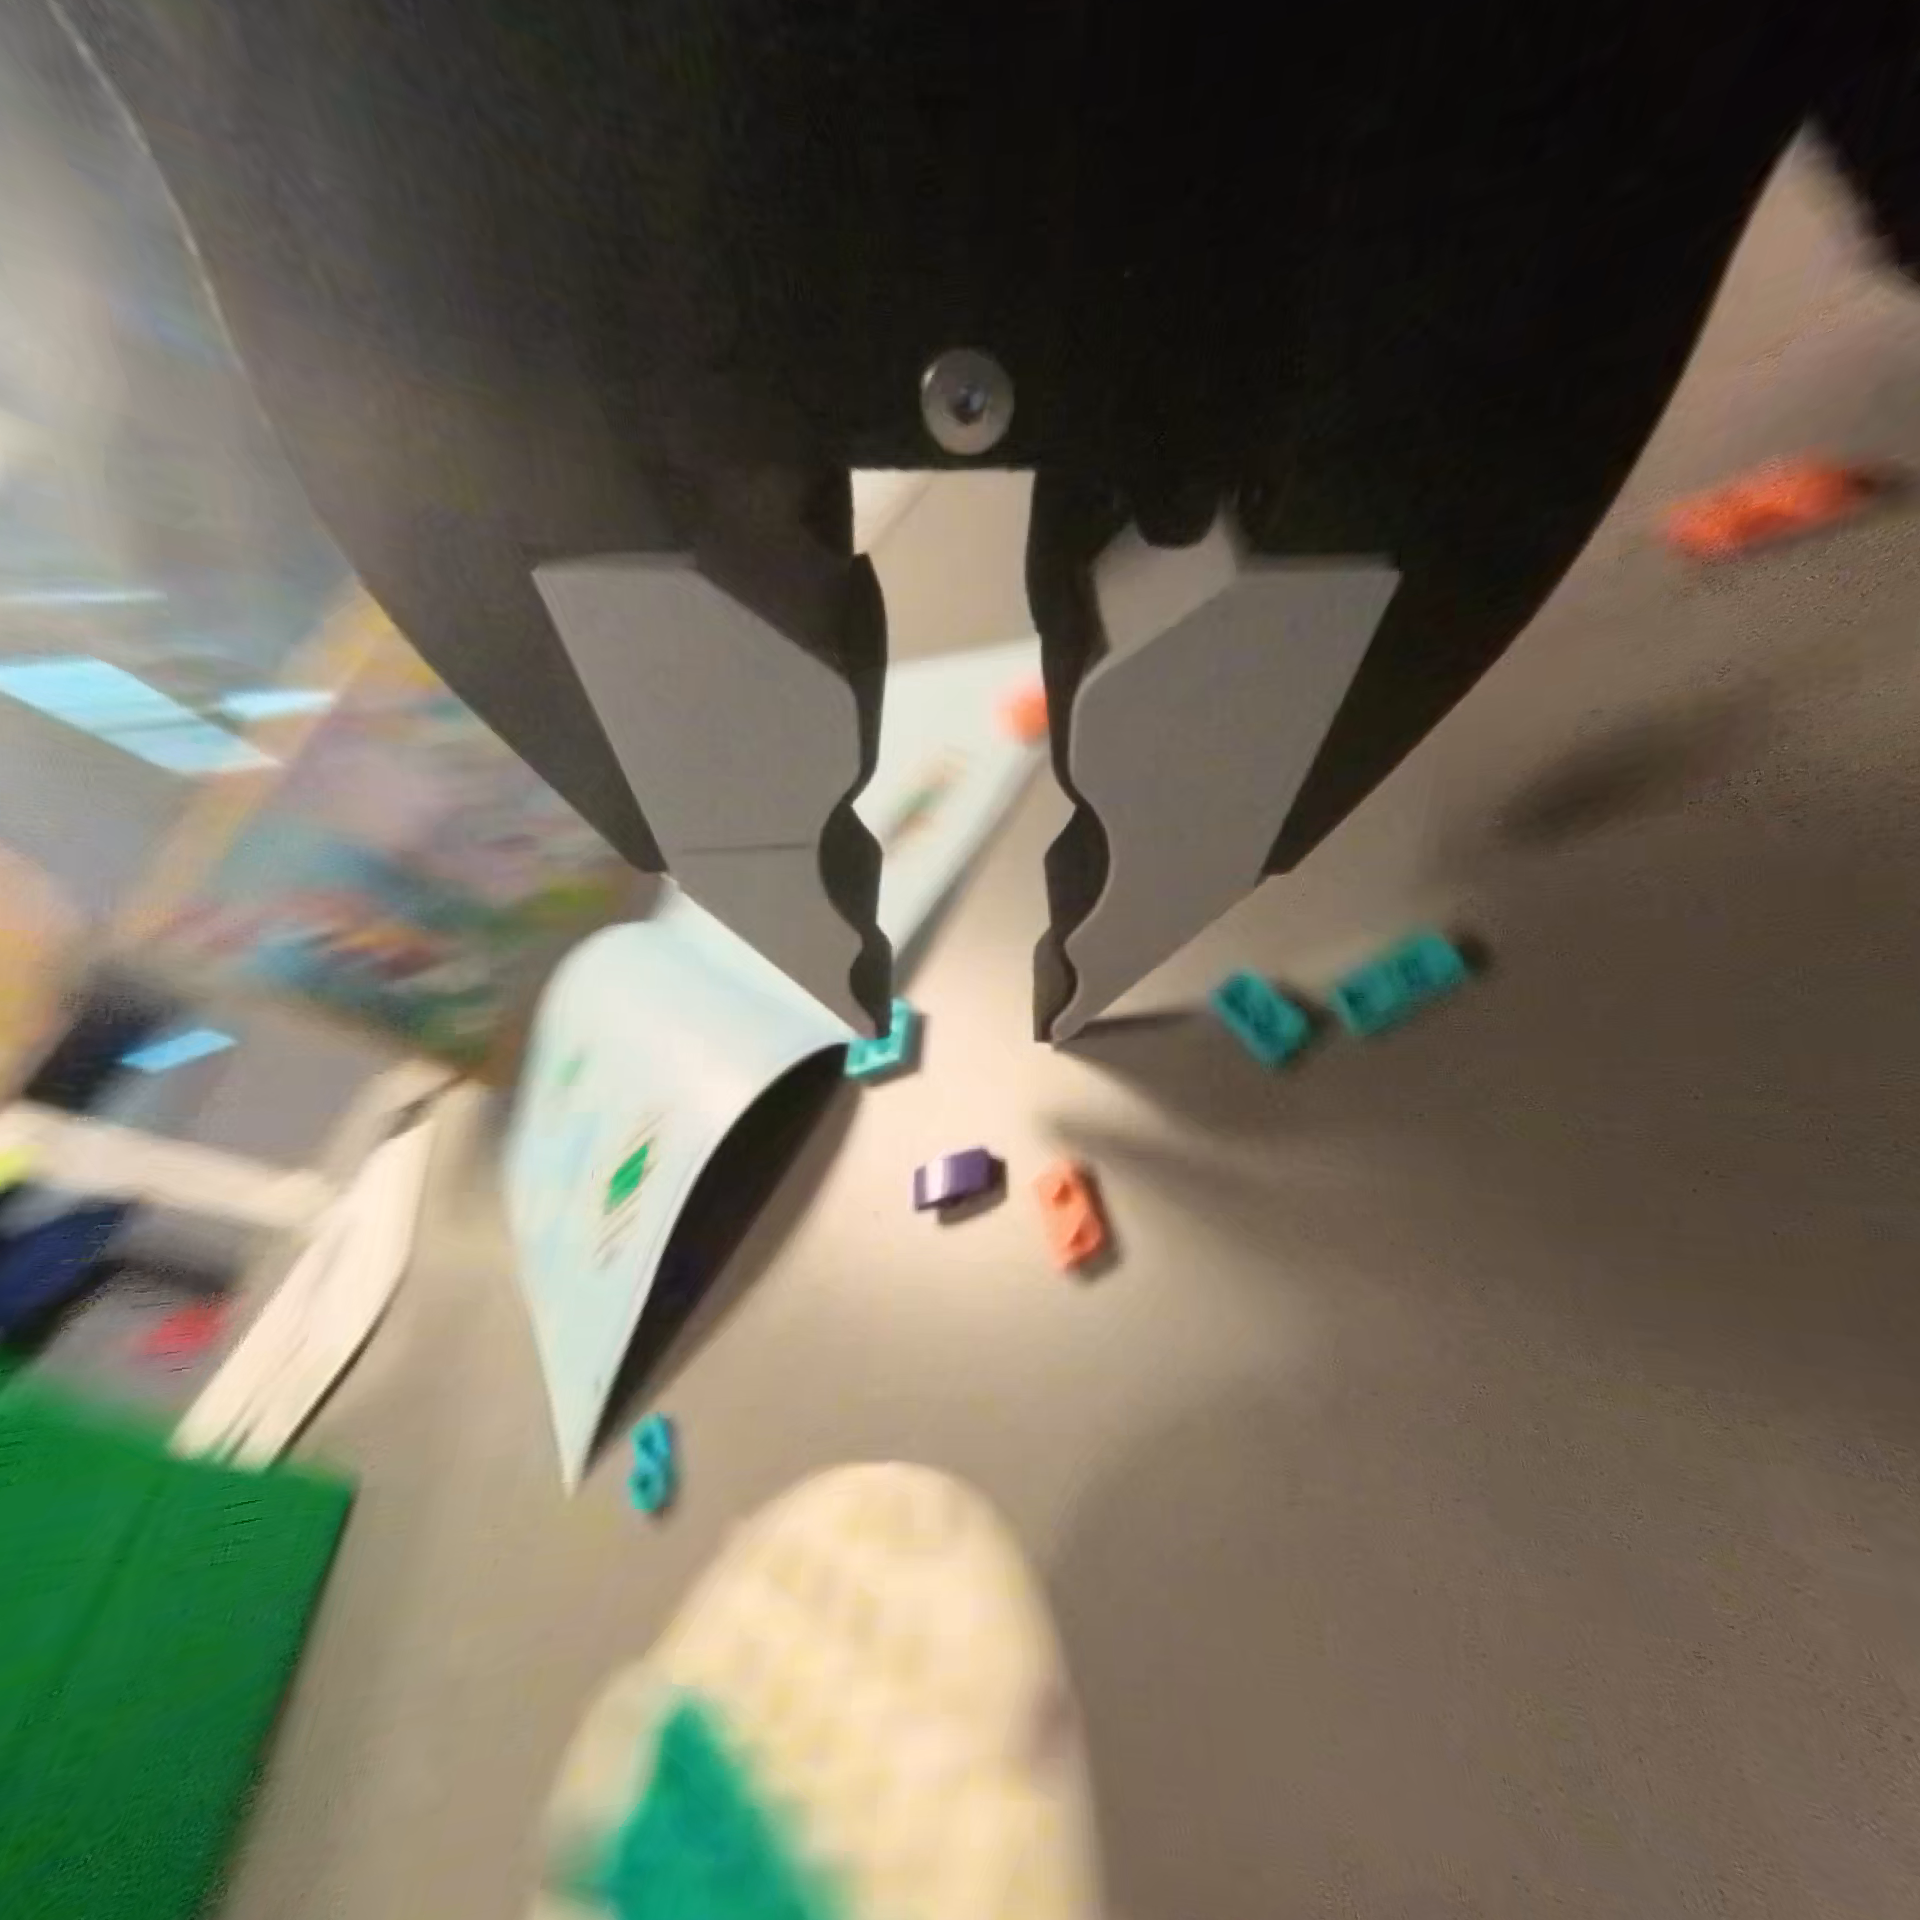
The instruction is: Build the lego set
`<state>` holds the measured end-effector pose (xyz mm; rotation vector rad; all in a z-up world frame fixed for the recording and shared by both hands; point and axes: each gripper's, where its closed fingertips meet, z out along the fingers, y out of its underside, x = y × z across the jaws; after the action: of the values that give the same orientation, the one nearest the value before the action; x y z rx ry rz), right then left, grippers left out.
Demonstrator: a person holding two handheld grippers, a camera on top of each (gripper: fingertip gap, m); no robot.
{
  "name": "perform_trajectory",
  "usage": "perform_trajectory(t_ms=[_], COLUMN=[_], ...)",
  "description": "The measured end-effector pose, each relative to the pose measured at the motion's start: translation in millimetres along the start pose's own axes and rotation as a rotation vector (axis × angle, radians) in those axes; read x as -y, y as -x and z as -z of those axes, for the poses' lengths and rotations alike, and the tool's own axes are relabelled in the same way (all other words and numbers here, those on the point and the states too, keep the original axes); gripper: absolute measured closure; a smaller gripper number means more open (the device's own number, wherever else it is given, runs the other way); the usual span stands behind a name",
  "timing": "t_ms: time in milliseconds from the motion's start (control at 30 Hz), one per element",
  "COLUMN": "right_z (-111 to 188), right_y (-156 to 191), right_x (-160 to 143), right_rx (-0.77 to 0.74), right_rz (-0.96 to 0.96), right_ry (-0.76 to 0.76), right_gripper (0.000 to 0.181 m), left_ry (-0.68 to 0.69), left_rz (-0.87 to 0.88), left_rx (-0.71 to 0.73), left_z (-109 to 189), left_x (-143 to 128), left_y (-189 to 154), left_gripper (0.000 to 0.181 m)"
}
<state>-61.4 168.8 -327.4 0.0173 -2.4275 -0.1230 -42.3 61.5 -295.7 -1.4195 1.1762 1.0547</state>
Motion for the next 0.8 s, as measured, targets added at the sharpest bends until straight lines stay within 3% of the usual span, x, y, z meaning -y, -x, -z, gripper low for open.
perform_trajectory(t_ms=[100,200,267,400,800], right_z=[7,8,4,-3,-4], right_y=[-2,-8,-2,2,0], right_x=[19,21,24,25,34], right_rx=[0.144,0.208,0.29,0.32,0.34], right_rz=[-0.688,-1.093,-1.252,-1.354,-1.345], right_ry=[-0.236,-0.355,-0.38,-0.379,-0.383], right_gripper=[0.156,0.16,0.16,0.159,0.161], left_ry=[0.007,0.006,0.004,0.004,0.003], left_rz=[-0.001,-0.002,-0.004,-0.005,-0.005], left_rx=[0.005,0.002,-0.004,-0.008,-0.009], left_z=[0,-1,-1,-1,-1], left_x=[-1,-1,0,0,0], left_y=[1,0,-1,-2,-2], left_gripper=[0.177,0.177,0.177,0.177,0.177])
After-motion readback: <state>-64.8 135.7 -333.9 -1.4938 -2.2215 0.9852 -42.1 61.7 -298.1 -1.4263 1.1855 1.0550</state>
